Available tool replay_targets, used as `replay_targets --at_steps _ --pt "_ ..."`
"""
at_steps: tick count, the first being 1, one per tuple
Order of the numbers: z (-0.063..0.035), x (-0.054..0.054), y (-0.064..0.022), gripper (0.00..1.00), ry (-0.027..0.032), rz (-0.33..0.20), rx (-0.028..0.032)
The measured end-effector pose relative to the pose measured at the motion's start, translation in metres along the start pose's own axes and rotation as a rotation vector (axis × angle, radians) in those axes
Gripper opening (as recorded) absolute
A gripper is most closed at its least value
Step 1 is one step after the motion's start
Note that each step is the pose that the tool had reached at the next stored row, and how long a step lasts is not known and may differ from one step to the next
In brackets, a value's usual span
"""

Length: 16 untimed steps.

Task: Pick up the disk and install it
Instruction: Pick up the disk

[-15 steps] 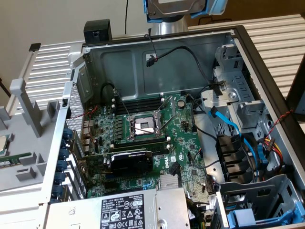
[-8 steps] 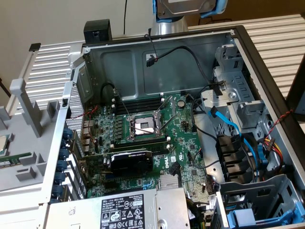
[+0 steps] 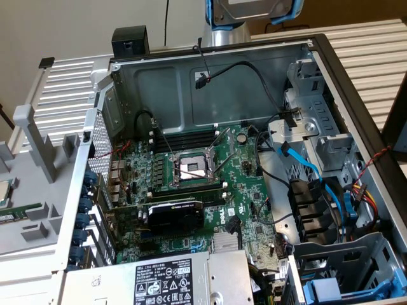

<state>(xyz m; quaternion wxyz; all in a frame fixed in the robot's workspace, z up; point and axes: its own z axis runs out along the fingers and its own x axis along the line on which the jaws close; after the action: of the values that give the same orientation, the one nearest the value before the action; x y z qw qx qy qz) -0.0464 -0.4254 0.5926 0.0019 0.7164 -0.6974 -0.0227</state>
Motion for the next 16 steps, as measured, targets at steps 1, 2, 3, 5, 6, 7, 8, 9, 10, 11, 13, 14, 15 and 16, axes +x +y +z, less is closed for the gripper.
replay_targets --at_steps 1,2,3,5,6,7,8,9,10,11,13,14,15,16 --pt "0.0000 0.0000 0.0000 0.37 -0.0001 0.000 -0.0004" --pt "0.0000 0.0000 0.0000 0.37 -0.0001 0.000 -0.0009" --pt "0.0000 0.0000 0.0000 0.37 0.0000 0.000 -0.0014" --pt "0.0000 0.0000 0.0000 0.37 -0.0001 0.000 -0.0024" --pt "0.0000 0.0000 0.0000 0.37 -0.0001 0.000 -0.0029" --pt "0.0000 0.0000 0.0000 0.37 -0.0001 0.000 -0.0034" --pt "0.0000 0.0000 0.0000 0.37 -0.0001 0.000 -0.0039" --pt "0.0000 0.0000 0.0000 0.37 -0.0001 0.000 -0.0044" --pt "0.0000 0.0000 0.0000 0.37 -0.0001 0.000 -0.0049" --pt "0.0000 0.0000 0.0000 0.37 -0.0001 0.000 -0.0054" --pt "0.0000 0.0000 0.0000 0.37 -0.0001 0.000 -0.0062" --pt "0.0000 0.0000 0.0000 0.37 -0.0001 0.001 -0.0062" --pt "0.0000 0.0000 -0.0003 0.37 -0.0004 0.003 -0.0061" --pt "-0.0001 0.0004 -0.0007 0.37 -0.0006 0.005 -0.0060"
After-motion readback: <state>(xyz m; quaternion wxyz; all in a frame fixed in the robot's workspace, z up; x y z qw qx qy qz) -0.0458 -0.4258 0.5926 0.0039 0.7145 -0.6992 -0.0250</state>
